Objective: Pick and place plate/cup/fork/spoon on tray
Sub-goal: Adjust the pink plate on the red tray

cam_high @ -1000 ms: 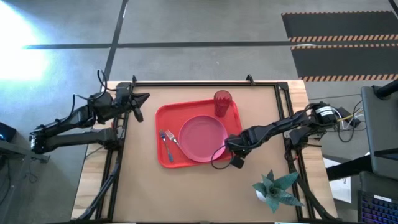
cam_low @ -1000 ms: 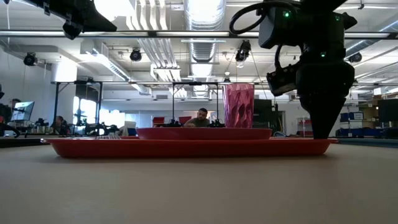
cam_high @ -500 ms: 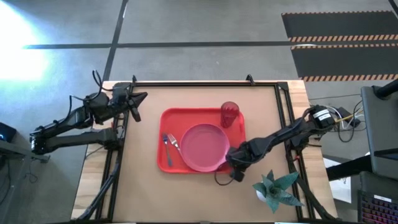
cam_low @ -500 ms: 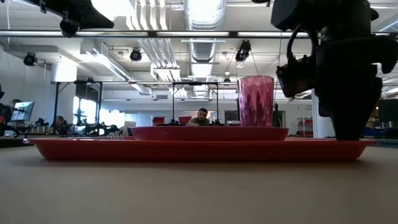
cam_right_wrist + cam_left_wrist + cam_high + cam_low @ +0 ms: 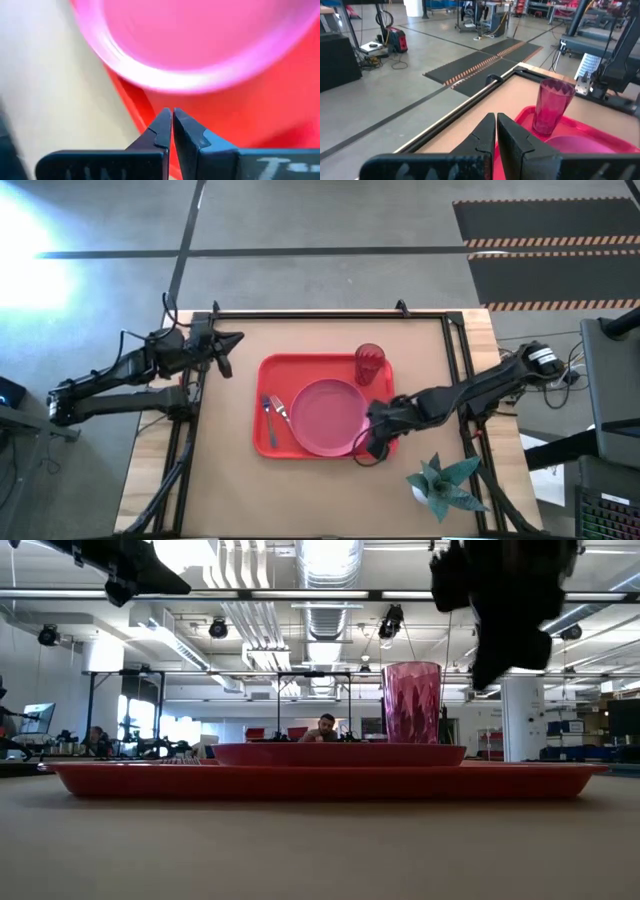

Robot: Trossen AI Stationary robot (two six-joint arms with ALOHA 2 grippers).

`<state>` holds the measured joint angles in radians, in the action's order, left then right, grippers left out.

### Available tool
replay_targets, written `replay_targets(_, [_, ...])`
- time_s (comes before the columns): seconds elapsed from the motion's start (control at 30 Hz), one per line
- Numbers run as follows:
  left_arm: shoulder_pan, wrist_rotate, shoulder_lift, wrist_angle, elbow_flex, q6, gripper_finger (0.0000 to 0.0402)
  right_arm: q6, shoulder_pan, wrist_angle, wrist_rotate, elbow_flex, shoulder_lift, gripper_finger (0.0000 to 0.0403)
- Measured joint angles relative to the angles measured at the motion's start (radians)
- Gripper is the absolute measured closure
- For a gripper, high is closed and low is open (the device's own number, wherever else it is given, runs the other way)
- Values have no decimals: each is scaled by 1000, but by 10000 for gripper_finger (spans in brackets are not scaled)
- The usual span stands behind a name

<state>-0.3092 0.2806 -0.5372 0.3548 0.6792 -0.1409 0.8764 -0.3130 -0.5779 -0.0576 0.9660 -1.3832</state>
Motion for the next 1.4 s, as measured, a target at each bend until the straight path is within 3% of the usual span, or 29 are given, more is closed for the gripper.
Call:
replay_targets(0.17, [0,0,-25,-1,-1,16,401,-75,40,86,-11,5,12,394])
replay_targets(0.73, [0,-1,18,-9,-1,17,401,-183,126,151,151,5,-203,394])
replay_targets(1.1, [0,0,27,-7,-6,16,401,-163,124,35,190,5,-145,394])
replay_targets(1.4, [0,0,27,-7,-15,14,401,-144,119,-33,160,5,-97,394])
